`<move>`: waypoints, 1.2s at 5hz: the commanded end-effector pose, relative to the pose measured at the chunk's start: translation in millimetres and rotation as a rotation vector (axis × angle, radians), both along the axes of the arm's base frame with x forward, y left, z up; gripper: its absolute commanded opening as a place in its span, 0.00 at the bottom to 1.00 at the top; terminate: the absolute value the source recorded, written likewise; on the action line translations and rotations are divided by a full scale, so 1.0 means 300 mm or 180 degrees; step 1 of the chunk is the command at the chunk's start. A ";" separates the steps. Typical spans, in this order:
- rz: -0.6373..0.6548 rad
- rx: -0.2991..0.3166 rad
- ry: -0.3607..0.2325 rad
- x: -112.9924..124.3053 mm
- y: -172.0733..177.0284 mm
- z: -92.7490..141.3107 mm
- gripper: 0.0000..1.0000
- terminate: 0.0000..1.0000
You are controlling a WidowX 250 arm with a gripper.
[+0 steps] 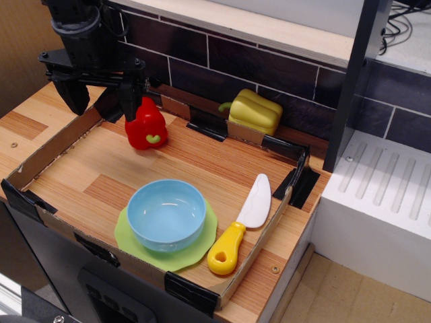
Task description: Take bowl off plate
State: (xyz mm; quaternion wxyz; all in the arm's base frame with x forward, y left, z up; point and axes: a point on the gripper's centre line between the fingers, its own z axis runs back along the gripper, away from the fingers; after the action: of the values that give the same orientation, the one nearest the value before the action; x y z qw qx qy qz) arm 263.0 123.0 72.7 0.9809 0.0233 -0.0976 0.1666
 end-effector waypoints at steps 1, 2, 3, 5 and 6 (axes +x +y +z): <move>0.0000 0.0000 0.0000 0.000 0.000 0.000 1.00 0.00; -0.0347 -0.0013 0.0135 -0.060 -0.088 -0.012 1.00 0.00; -0.0762 -0.0105 0.0341 -0.147 -0.168 -0.029 1.00 0.00; -0.0178 -0.0235 0.0111 -0.231 -0.231 -0.029 1.00 0.00; 0.0181 -0.0025 0.0013 -0.237 -0.239 -0.079 1.00 0.00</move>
State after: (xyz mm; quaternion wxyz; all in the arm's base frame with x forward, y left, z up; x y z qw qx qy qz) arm 188.2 51.1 42.7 0.9758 0.0197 -0.0824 0.2016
